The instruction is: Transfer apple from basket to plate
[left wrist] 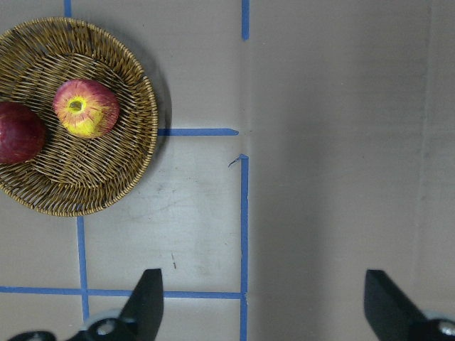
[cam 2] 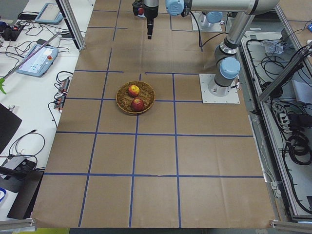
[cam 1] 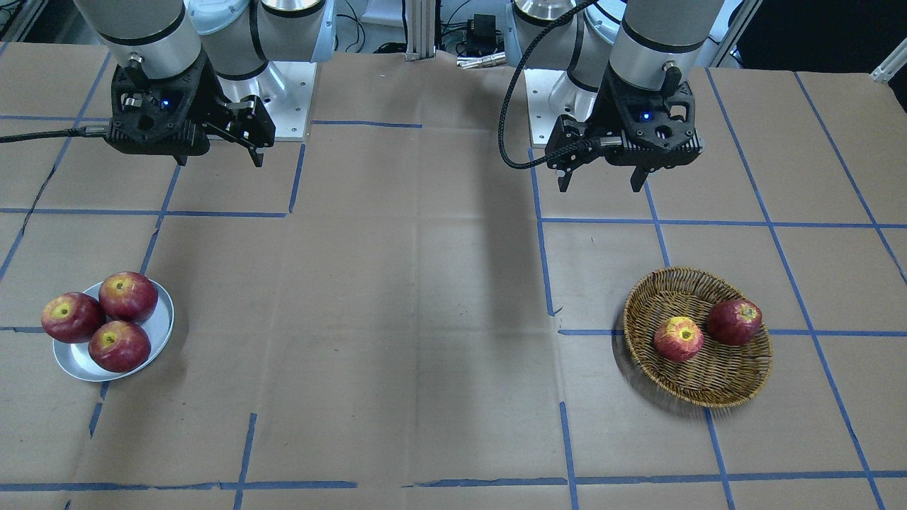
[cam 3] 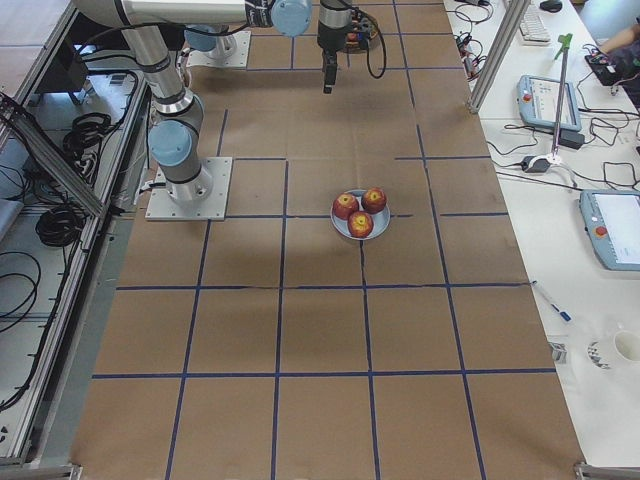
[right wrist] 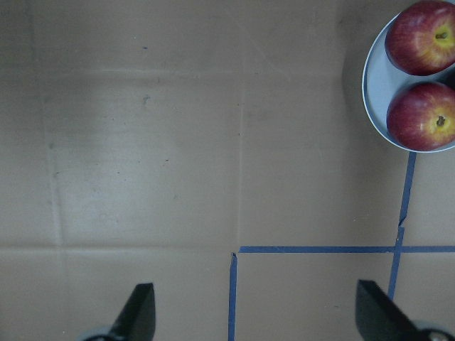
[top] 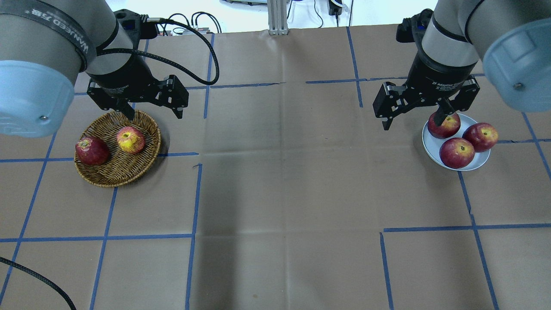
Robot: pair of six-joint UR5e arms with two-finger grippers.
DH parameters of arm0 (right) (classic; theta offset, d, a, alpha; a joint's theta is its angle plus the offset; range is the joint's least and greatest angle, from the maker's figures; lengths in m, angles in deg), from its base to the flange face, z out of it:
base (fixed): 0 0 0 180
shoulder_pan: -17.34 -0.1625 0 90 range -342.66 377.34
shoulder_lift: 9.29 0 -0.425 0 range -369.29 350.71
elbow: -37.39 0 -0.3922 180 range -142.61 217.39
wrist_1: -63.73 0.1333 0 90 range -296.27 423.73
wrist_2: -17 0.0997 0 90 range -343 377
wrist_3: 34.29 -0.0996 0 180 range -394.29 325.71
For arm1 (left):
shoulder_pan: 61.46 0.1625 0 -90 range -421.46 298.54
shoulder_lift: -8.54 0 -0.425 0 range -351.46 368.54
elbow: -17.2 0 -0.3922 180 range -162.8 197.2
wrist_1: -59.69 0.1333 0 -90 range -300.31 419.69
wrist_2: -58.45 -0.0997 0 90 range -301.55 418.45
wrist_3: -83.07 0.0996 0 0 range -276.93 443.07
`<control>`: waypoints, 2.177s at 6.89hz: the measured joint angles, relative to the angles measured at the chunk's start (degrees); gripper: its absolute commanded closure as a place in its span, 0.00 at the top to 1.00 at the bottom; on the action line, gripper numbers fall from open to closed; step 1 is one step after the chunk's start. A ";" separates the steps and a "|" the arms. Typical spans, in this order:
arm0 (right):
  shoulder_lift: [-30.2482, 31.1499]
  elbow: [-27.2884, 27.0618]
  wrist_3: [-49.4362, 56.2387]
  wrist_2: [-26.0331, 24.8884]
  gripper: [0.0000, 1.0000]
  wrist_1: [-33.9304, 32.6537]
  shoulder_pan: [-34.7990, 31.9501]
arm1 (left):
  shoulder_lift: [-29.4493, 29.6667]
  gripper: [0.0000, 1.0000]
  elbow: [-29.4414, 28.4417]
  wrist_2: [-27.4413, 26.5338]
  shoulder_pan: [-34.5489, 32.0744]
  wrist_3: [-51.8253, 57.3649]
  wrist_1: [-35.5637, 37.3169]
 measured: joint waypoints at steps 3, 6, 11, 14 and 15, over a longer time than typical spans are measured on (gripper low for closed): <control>0.00 -0.02 0.02 0.00 1.00 0.06 0.00 | -0.59 0.99 1.85 -0.06 0.37 0.15 0.15; 0.00 -0.08 0.09 0.00 1.00 0.03 0.00 | 1.39 0.99 2.41 0.15 5.53 10.82 1.71; 0.00 -0.09 0.09 0.00 1.00 0.02 0.00 | 16.98 0.99 6.23 0.11 18.91 35.60 22.60; -0.07 -0.11 0.09 0.00 1.00 0.00 0.00 | 24.59 0.99 5.74 2.26 21.74 46.50 27.05; -0.08 -0.13 0.09 0.00 1.00 0.00 0.00 | 25.81 0.99 5.85 3.63 21.69 47.86 28.28</control>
